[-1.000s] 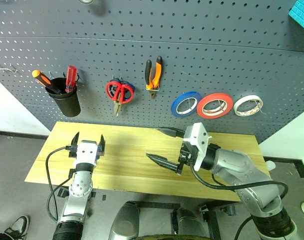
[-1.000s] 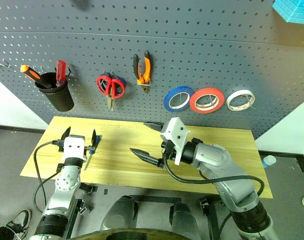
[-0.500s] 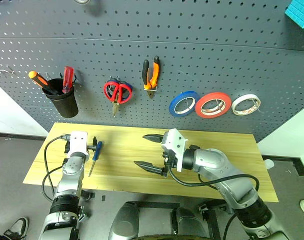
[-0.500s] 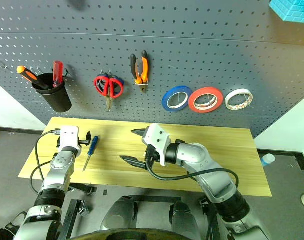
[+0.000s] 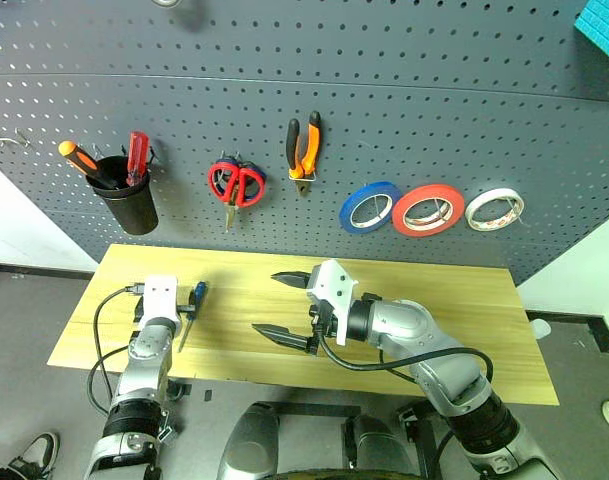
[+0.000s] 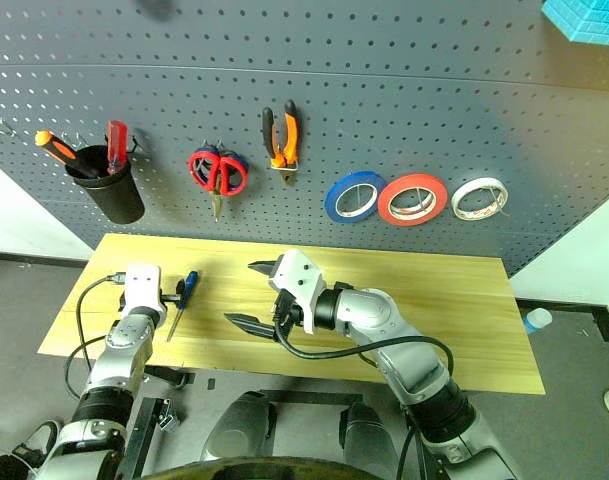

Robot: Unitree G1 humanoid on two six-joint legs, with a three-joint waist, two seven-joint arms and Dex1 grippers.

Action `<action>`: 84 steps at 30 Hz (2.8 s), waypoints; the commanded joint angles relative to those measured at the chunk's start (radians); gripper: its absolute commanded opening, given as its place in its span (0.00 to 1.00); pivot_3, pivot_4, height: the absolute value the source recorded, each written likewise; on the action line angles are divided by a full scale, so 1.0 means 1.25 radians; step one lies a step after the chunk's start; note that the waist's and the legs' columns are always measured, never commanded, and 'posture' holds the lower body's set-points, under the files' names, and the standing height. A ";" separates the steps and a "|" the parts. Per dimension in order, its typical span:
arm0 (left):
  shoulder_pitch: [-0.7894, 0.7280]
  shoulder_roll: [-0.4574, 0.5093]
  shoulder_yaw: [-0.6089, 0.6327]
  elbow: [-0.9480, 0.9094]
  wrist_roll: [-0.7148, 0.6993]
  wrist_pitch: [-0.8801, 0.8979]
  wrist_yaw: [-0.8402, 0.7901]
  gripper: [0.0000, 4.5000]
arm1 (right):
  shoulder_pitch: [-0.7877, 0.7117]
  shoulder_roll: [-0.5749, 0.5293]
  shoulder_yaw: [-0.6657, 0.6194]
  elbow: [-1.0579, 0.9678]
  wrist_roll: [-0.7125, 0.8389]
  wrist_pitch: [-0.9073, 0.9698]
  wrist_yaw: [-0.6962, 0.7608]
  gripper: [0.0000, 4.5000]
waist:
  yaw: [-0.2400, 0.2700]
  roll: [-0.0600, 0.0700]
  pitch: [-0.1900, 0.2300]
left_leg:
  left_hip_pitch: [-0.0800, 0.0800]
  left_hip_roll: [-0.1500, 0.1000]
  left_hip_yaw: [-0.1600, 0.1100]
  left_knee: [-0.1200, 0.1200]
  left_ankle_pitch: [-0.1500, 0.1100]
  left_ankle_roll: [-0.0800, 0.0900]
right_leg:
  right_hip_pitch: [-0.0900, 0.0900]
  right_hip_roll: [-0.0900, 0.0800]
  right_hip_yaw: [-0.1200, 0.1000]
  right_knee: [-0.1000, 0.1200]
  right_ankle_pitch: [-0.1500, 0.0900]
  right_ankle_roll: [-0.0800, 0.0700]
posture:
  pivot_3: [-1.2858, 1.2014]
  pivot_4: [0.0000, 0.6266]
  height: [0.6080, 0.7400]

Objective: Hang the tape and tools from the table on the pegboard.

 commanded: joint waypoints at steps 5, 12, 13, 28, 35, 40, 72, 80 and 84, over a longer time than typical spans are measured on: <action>-0.037 0.009 0.003 0.010 -0.025 0.052 -0.059 1.00 | 0.001 -0.001 -0.007 -0.031 0.000 -0.003 0.003 1.00 | -0.002 0.001 0.002 | -0.001 0.000 0.000 0.000 0.000 0.000 | 0.000 0.000 0.000 0.000 -0.001 0.001 | 0.64 0.25 0.90; -0.067 0.021 0.000 0.077 -0.031 0.095 -0.094 1.00 | 0.004 -0.011 -0.018 -0.044 0.004 0.005 0.001 1.00 | -0.024 0.002 0.005 | -0.001 0.000 0.000 -0.001 0.000 0.000 | -0.001 0.000 0.000 -0.001 -0.002 0.002 | 0.64 0.26 0.90; -0.072 0.022 0.001 0.086 -0.032 0.099 -0.097 1.00 | 0.005 -0.013 -0.019 -0.045 0.004 0.006 0.001 1.00 | -0.025 0.002 0.006 | -0.001 0.000 0.000 -0.001 0.000 0.000 | -0.001 0.000 0.000 -0.001 -0.002 0.002 | 0.64 0.26 0.90; -0.054 0.018 0.004 0.061 -0.044 0.174 -0.110 0.80 | 0.011 -0.021 -0.025 -0.043 0.001 0.005 -0.006 1.00 | -0.042 0.003 0.013 | -0.001 0.000 0.000 -0.005 0.000 0.000 | -0.003 0.000 0.000 -0.001 -0.002 0.003 | 0.64 0.26 0.90; -0.024 0.004 0.000 -0.016 -0.049 0.222 -0.101 0.29 | 0.009 -0.022 -0.026 -0.042 0.001 0.003 -0.008 1.00 | -0.041 0.003 0.013 | -0.001 0.000 0.000 -0.010 0.000 0.000 | -0.005 0.000 0.000 -0.004 -0.002 0.003 | 0.64 0.26 0.90; -0.010 -0.001 0.000 -0.049 -0.049 0.243 -0.104 0.12 | 0.008 -0.023 -0.029 -0.043 0.003 0.002 -0.007 1.00 | -0.040 0.003 0.013 | -0.002 0.000 0.000 -0.013 0.000 0.000 | -0.005 -0.001 0.000 -0.007 -0.002 0.003 | 0.64 0.26 0.90; 0.185 0.062 -0.083 -0.509 0.238 -0.521 0.057 0.12 | -0.016 -0.039 -0.047 0.042 -0.017 -0.059 0.037 1.00 | -0.020 0.002 0.016 | -0.004 0.000 0.001 -0.013 0.000 0.000 | -0.004 -0.002 0.000 -0.013 -0.002 0.003 | 0.66 0.20 0.90; 0.012 0.084 -0.032 -0.520 0.206 -0.508 0.053 0.12 | -0.031 -0.037 -0.055 0.074 -0.024 -0.080 0.054 1.00 | -0.006 0.002 0.016 | -0.003 0.000 0.001 -0.013 0.000 0.000 | -0.004 -0.002 0.000 -0.012 -0.001 0.006 | 0.67 0.18 0.90; -0.056 0.103 -0.004 -0.502 0.192 -0.505 0.052 0.12 | -0.027 -0.037 -0.055 0.078 -0.028 -0.085 0.058 1.00 | 0.009 0.002 0.016 | -0.003 0.000 0.001 -0.013 0.000 0.000 | -0.004 -0.002 0.000 -0.012 0.000 0.006 | 0.67 0.18 0.90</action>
